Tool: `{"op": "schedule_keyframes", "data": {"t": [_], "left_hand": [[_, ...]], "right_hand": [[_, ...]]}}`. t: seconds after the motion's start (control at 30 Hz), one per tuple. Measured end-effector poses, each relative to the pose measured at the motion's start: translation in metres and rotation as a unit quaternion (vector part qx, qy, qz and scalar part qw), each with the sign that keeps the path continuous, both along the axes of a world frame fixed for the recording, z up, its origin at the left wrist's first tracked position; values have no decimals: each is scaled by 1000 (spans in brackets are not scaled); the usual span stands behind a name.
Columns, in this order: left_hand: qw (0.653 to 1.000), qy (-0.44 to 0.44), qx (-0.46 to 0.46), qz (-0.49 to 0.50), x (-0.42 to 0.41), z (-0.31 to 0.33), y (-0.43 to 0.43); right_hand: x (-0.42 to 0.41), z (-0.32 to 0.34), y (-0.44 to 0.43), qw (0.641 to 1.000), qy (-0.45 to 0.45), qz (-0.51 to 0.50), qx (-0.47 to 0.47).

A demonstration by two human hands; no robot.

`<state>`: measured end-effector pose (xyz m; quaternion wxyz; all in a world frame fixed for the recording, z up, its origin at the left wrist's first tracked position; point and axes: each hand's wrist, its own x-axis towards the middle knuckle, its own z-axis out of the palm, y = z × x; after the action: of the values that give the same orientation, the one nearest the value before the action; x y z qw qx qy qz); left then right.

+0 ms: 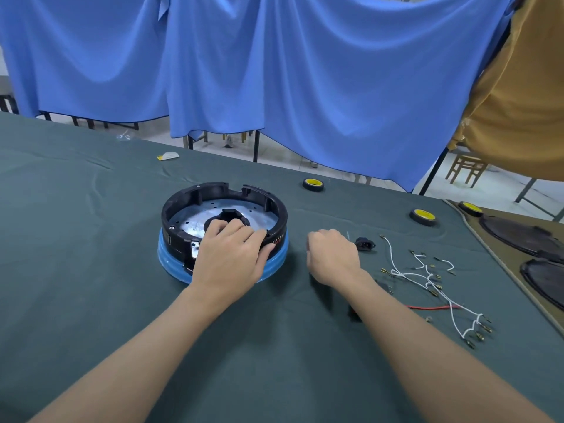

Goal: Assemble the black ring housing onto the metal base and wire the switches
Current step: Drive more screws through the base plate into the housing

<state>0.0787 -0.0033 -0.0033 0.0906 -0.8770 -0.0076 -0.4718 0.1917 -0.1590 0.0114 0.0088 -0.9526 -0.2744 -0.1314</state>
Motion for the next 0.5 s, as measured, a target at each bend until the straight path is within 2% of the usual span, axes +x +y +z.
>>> {"op": "schedule_keyframes", "data": {"t": [0.03,0.1,0.17,0.23,0.33,0.5], "left_hand": [[1000,-4,0,7,2,-1,-3],[999,-24,7,23,5,-3,-6],[997,-65,10,36,5,-6,-6],[994,-103,8,41,4,-6,-2],[993,-110,9,36,3,-9,-1],[994,-107,-10,27,4,-11,-2]], "right_hand": [[-3,0,0,1000,3,-9,26],[-7,2,0,984,33,-19,173],[-17,3,4,923,62,7,380],[-32,4,12,863,49,44,500],[-44,0,24,827,44,99,552],[-45,-12,35,818,29,129,560]]}}
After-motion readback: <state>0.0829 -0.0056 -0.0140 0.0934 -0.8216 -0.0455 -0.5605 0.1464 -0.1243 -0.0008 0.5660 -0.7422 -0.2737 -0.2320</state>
